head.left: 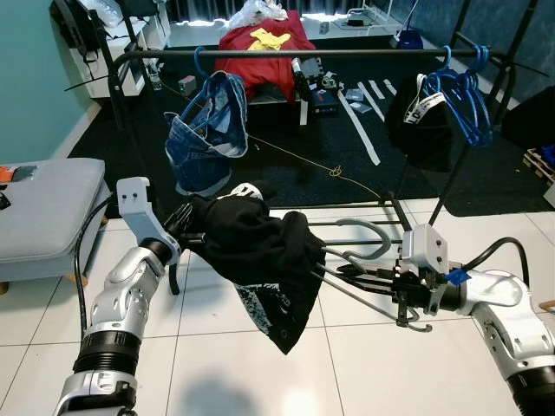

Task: Hang hanger

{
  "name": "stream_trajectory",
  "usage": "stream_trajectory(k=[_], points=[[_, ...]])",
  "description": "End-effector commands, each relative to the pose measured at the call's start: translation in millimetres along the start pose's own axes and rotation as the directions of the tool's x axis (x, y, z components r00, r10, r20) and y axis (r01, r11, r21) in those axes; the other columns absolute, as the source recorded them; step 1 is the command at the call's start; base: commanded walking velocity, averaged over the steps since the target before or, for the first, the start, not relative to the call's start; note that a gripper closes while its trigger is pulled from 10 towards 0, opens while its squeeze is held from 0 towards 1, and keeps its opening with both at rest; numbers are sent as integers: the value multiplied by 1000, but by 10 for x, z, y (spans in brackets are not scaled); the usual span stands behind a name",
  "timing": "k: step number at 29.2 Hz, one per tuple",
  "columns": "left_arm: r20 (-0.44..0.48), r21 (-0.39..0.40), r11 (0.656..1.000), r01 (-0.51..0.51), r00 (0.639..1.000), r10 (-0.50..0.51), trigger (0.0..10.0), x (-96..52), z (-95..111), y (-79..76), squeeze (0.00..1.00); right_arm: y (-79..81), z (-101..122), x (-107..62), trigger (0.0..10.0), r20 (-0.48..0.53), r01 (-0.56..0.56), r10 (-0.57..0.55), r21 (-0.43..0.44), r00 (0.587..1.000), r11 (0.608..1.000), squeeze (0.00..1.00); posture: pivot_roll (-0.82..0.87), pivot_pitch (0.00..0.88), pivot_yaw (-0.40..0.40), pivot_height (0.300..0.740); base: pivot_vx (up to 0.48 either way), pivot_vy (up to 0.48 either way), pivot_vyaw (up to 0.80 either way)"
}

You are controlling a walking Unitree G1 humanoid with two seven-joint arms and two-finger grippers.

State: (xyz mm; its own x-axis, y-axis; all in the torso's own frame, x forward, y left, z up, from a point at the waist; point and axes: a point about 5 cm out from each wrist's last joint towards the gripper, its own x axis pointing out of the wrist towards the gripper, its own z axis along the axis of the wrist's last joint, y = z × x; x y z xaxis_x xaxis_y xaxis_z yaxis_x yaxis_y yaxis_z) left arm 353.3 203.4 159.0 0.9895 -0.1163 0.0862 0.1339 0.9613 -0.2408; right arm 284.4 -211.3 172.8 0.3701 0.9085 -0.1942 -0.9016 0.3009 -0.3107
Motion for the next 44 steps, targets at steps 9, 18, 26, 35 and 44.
stream_trajectory(k=[9,18,26,35,44], points=[[234,28,904,-426,882,409,10000,-186,477,574,0,13,-78,-214,10000,-40,15,-14,16,999,1000,0,28,98,56,740,0,0,0],[264,-3,924,-382,891,369,10000,-141,496,499,871,12,-77,-219,10000,-42,18,-18,15,999,1000,0,27,98,58,740,0,0,0],[281,-13,914,-406,875,393,10000,-161,549,559,0,11,-76,-217,10000,-42,18,-18,14,999,1000,0,30,98,56,740,0,0,0],[-241,-74,962,262,931,-272,10000,-90,-185,-143,1000,-9,-64,-205,10000,-28,10,-9,11,1000,1000,0,30,96,50,740,0,0,0],[-236,-296,901,317,890,-391,10000,6,-157,-359,1000,-5,-60,-206,10000,-30,7,-7,11,1000,1000,0,27,96,55,740,0,0,0]])
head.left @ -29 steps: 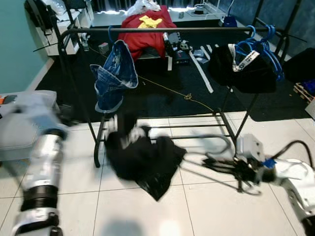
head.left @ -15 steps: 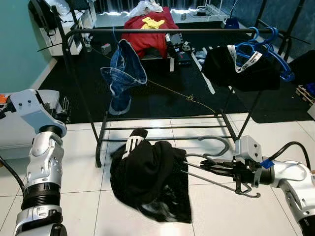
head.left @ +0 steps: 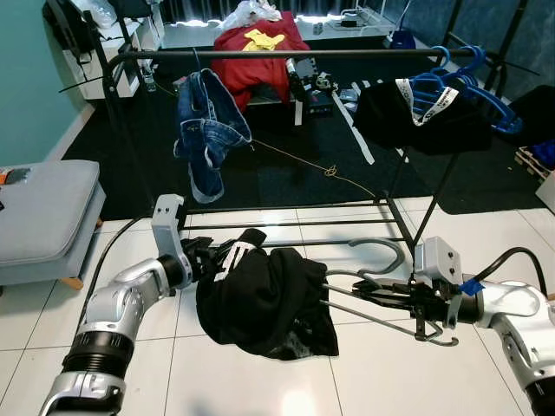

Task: Hang hanger

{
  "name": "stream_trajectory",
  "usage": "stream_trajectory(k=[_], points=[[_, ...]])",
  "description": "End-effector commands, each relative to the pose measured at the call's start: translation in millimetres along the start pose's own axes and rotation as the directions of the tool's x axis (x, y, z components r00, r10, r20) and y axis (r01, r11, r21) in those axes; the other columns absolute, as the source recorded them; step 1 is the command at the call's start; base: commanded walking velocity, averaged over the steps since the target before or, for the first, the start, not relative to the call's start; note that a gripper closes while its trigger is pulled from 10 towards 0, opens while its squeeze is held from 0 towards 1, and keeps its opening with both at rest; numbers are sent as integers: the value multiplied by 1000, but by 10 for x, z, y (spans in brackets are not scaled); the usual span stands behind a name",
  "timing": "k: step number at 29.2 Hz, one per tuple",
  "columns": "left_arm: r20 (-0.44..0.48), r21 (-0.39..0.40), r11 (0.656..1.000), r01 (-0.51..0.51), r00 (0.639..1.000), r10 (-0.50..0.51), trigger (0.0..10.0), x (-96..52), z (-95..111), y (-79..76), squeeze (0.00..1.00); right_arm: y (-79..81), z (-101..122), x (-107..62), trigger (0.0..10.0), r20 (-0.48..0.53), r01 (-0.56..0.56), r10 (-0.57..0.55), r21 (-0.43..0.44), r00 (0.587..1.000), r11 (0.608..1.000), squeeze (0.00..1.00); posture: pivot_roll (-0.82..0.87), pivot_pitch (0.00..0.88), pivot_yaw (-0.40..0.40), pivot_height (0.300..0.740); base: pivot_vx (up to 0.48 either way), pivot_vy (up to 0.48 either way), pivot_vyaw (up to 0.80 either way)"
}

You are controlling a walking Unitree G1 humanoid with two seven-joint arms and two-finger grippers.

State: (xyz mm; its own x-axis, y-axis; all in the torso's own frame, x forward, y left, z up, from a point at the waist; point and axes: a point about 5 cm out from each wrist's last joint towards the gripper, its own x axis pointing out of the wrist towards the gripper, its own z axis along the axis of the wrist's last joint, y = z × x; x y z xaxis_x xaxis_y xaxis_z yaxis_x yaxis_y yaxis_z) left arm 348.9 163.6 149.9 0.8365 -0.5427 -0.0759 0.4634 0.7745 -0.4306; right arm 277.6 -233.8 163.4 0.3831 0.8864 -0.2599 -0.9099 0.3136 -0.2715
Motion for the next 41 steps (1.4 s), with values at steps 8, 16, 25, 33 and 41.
stream_trajectory(k=[8,16,25,33,41], points=[[127,-173,985,24,992,-2,10000,-98,241,95,0,-16,70,-2,10000,37,6,-5,-28,999,1000,0,31,99,52,740,0,0,0],[-92,-58,996,72,993,-77,10000,-152,9,11,0,-15,62,6,10000,34,-1,2,-25,999,1000,0,33,98,51,740,0,0,0],[-167,31,998,59,984,-53,5647,-99,-80,0,0,-12,60,-4,10000,33,5,-5,-29,999,1000,0,29,84,59,740,0,0,0],[-142,39,999,21,990,-15,0,-94,-18,43,0,-9,60,-7,10000,35,9,-8,-31,999,999,0,29,79,59,740,0,0,0],[-86,22,1000,-10,996,12,0,-112,77,80,0,-12,61,-10,10000,34,11,-10,-32,999,999,0,31,78,58,740,0,0,0]])
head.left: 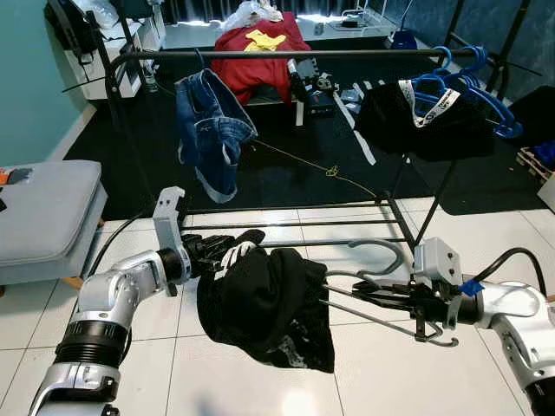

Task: Hang hanger

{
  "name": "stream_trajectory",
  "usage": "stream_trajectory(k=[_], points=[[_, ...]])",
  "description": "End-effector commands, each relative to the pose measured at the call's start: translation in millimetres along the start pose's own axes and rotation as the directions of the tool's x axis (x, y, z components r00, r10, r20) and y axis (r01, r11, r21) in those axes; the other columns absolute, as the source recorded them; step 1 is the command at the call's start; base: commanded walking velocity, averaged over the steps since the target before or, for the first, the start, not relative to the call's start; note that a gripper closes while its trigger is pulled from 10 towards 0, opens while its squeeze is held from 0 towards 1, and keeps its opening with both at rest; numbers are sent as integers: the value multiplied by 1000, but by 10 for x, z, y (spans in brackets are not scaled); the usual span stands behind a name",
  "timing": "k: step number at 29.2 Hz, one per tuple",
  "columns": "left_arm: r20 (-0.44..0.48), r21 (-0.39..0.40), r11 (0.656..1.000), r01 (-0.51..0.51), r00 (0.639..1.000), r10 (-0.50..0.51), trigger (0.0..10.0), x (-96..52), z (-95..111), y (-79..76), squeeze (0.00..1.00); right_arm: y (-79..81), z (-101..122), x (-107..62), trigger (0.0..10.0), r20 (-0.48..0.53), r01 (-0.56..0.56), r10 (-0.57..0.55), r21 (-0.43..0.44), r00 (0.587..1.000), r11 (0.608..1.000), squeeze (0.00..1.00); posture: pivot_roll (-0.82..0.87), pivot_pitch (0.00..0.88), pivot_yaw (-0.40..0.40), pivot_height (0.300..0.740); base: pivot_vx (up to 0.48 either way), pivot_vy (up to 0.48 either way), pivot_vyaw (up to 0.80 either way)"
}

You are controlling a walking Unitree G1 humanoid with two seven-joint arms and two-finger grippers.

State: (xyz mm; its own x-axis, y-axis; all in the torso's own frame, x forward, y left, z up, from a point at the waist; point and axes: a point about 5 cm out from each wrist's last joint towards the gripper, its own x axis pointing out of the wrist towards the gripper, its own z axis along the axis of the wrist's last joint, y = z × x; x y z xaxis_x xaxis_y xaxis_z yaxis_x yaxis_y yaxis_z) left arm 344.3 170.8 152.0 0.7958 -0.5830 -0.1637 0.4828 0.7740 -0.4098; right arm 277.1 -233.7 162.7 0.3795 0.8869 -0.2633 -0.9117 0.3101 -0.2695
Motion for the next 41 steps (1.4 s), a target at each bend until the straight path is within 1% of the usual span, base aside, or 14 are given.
stream_trajectory(k=[1,5,7,12,15,19,20,21,22,26,30,37,39,41], points=[[49,-7,999,-44,998,44,0,-49,95,79,0,-18,67,-9,10000,38,16,-15,-33,999,999,0,32,79,58,740,0,0,0],[93,-12,997,-74,993,74,0,-63,170,116,0,-19,67,-4,10000,39,16,-15,-34,999,999,0,33,81,58,740,0,0,0],[149,-31,993,-118,981,121,0,-76,270,168,0,-19,66,-1,10000,41,18,-16,-33,999,999,0,34,83,59,740,0,0,0],[186,-34,984,-172,967,176,0,-95,346,230,0,-17,65,2,10000,43,19,-17,-33,999,999,0,33,87,61,740,0,0,0],[238,-33,969,-244,940,245,0,-128,439,303,0,-14,63,-1,10000,44,21,-19,-31,999,999,0,32,91,61,740,0,0,0],[223,-14,971,-240,946,237,0,-130,457,290,0,-12,61,-5,10000,44,22,-21,-30,999,999,0,32,93,60,740,0,0,0],[163,17,988,-154,975,150,3255,-114,410,205,0,-14,61,-6,10000,44,22,-21,-29,999,999,0,33,94,59,740,0,0,0],[118,31,995,-90,989,86,3255,-104,371,142,0,-16,62,-7,10000,43,22,-21,-28,999,999,0,33,95,58,740,0,0,0],[65,39,999,-38,997,35,10000,-95,305,80,1000,-18,63,-6,10000,43,22,-21,-29,999,999,0,34,95,58,740,0,0,0],[15,45,999,19,1000,-20,10000,-86,228,8,1000,-21,64,-4,10000,43,22,-21,-30,999,999,0,34,96,57,740,0,0,0],[-34,38,991,129,991,-128,10000,-68,128,-132,1000,-26,67,1,10000,43,20,-19,-31,999,999,0,33,95,56,740,0,0,0],[-65,49,987,152,987,-148,10000,-48,98,-172,1000,-26,70,3,10000,42,19,-17,-32,999,999,0,30,92,59,740,0,0,0],[-106,75,987,144,985,-136,10000,-50,62,-167,0,-24,71,3,10000,42,18,-17,-32,999,999,0,30,91,58,740,0,0,0],[-132,100,985,144,983,-130,10000,-54,35,-169,0,-24,71,5,10000,43,18,-17,-32,999,999,0,31,90,60,740,0,0,0]])
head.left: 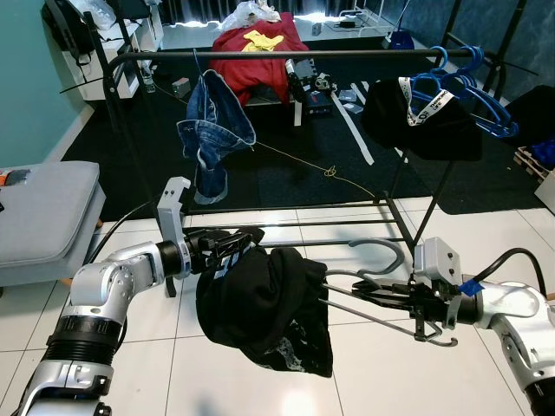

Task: Hang hanger

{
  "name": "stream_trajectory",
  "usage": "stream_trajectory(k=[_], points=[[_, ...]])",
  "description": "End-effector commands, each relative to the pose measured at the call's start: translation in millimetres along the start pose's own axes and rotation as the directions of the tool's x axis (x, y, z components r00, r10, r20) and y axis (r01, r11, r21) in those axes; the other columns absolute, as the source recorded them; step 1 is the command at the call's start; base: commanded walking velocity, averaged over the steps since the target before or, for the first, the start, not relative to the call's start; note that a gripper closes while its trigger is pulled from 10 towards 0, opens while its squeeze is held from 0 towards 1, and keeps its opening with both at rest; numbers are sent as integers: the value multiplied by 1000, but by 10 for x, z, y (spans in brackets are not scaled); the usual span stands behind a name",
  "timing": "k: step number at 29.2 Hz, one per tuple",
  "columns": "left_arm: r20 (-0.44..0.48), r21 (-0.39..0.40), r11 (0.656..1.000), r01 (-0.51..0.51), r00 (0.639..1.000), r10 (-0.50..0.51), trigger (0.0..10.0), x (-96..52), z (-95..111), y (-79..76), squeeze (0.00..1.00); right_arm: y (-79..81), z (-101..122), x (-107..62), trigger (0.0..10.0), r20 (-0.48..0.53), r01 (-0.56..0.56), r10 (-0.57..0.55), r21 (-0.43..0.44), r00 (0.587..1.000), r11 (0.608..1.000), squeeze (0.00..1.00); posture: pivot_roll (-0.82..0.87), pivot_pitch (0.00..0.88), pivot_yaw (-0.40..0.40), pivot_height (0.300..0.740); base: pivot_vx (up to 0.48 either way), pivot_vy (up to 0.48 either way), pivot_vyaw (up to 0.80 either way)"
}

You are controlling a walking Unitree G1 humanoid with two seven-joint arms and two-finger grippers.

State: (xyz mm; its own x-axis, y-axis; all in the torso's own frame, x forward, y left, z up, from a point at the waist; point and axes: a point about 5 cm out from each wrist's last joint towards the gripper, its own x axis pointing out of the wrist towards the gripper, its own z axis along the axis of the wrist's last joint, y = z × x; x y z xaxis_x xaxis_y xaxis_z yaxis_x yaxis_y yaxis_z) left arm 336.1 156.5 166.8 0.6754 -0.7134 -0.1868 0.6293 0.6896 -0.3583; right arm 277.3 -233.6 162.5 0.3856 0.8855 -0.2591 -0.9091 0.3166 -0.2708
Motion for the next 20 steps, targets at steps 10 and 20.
stream_trajectory(k=[10,20], points=[[-52,53,995,-87,995,89,0,-34,-63,100,0,-22,79,1,10000,43,15,-13,-35,999,999,0,28,89,61,740,0,0,0],[35,18,990,-138,990,137,0,-47,41,163,0,-17,77,1,10000,42,13,-12,-33,999,999,0,30,91,63,740,0,0,0]])
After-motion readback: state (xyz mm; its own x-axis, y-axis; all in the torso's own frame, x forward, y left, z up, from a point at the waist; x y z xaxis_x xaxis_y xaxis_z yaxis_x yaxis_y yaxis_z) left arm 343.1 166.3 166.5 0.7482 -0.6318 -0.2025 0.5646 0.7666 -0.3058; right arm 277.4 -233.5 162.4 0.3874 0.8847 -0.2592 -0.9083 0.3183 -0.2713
